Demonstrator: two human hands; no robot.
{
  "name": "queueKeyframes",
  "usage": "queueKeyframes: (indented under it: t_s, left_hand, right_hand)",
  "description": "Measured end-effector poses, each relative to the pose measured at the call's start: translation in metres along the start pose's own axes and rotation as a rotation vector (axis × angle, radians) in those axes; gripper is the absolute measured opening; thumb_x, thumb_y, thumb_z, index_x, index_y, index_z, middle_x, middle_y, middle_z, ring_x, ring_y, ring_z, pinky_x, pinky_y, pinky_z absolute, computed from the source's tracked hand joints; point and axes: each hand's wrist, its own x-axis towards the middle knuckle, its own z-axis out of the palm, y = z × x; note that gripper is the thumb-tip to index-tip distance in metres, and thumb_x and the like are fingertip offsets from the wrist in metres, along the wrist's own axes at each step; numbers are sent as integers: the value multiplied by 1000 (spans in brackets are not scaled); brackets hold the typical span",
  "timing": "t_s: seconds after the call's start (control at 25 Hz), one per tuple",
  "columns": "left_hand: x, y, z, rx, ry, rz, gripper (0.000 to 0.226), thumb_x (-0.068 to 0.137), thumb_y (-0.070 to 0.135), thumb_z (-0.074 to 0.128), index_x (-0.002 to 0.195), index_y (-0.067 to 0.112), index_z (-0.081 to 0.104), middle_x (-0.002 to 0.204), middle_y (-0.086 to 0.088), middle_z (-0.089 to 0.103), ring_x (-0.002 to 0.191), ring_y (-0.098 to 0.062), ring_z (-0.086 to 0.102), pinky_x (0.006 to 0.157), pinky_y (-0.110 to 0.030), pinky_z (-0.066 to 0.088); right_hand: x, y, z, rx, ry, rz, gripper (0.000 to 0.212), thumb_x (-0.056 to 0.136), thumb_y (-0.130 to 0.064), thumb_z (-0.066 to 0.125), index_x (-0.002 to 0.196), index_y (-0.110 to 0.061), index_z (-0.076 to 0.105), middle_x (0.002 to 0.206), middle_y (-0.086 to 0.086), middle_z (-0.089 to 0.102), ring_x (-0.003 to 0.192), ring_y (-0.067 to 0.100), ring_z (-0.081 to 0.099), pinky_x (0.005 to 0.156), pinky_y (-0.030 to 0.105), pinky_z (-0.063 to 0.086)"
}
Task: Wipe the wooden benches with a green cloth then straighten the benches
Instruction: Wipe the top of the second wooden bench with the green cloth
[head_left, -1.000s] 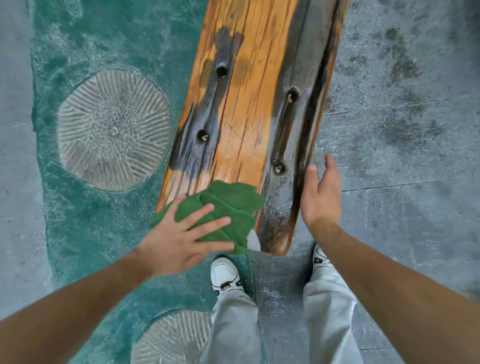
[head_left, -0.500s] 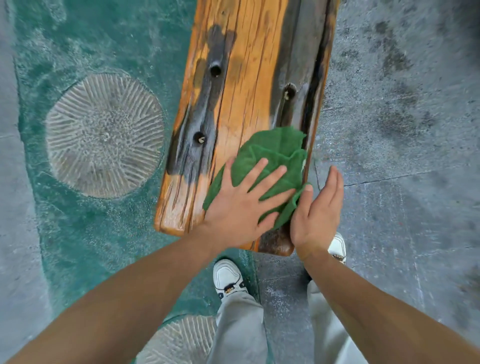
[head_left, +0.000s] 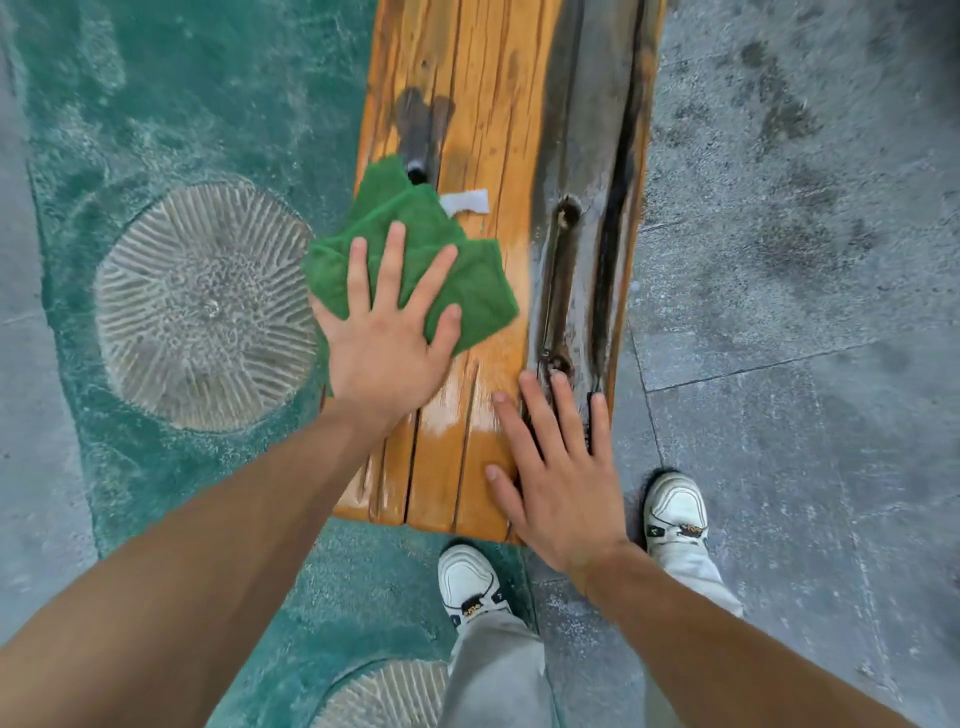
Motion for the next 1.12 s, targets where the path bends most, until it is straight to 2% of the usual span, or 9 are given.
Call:
queueKeyframes:
  t_s: [0.16, 0.28, 0.48, 0.56, 0.64, 0.72, 0.8, 1.04, 1.12]
  left_hand:
    - [73, 68, -5, 48, 21, 164, 55, 101, 61, 6, 154, 54, -6, 169, 5, -13, 155, -30, -11, 111, -79, 1]
    - [80, 117, -9, 172, -25, 561, 56, 102, 59, 10, 157, 50, 7, 170, 3, -7, 155, -31, -7, 110, -79, 1]
    - [48, 38, -11, 268, -88, 1038, 54, 105, 54, 21, 158, 45, 14, 169, 4, 7, 156, -28, 6, 115, -74, 4]
    - [74, 4, -20, 266, -96, 907, 55, 103, 61, 13, 155, 53, 0, 169, 8, -2, 156, -26, 0, 114, -75, 7]
    - [118, 0, -33, 181, -91, 552, 54, 98, 66, 4, 150, 60, -12, 168, 11, -13, 156, -23, -9, 114, -75, 6]
    - [164, 25, -43, 57, -36, 243, 54, 99, 67, 7, 150, 61, -10, 168, 11, -15, 155, -24, -13, 114, -76, 1]
    - [185, 63, -42, 13, -23, 147, 56, 99, 66, 8, 152, 58, -8, 168, 7, -16, 155, -29, -13, 111, -78, -4]
    - [90, 44, -22, 190, -49, 774, 56, 103, 61, 15, 158, 49, 7, 170, 1, -1, 156, -31, -2, 112, -78, 5]
    - [71, 2, -17, 167, -32, 735, 56, 103, 61, 22, 157, 48, 15, 170, 0, 7, 156, -31, 5, 112, -77, 9]
  right_hand:
    - [3, 2, 4, 17, 77, -10, 66, 97, -52, 38, 155, -21, 31, 163, 8, 23, 151, 33, 19, 120, 59, 12]
    - [1, 5, 6, 34, 129, -21, 66, 94, -51, 44, 153, -21, 37, 162, 7, 28, 149, 33, 24, 120, 57, 15]
    - [3, 4, 6, 54, 130, -24, 63, 93, -50, 46, 150, -22, 43, 156, 2, 37, 138, 33, 39, 118, 58, 19]
    - [3, 4, 5, 44, 123, -15, 64, 93, -51, 46, 151, -24, 40, 160, -1, 33, 142, 32, 37, 118, 57, 19]
    - [2, 3, 6, 38, 120, -3, 67, 92, -52, 47, 152, -24, 38, 161, -1, 29, 145, 31, 32, 119, 57, 18]
    - [5, 1, 5, 32, 129, -22, 68, 91, -52, 47, 152, -25, 37, 160, -1, 32, 144, 30, 33, 116, 57, 21]
    - [8, 3, 6, 27, 123, -27, 67, 90, -51, 48, 151, -25, 38, 158, 0, 37, 142, 31, 36, 114, 58, 24]
    - [25, 13, -7, 95, 201, 8, 60, 89, -43, 58, 145, -23, 46, 151, 4, 44, 125, 32, 50, 112, 55, 30]
    - [61, 25, -19, 119, 254, 99, 61, 91, -38, 57, 147, -19, 43, 152, 6, 43, 125, 35, 48, 115, 58, 26]
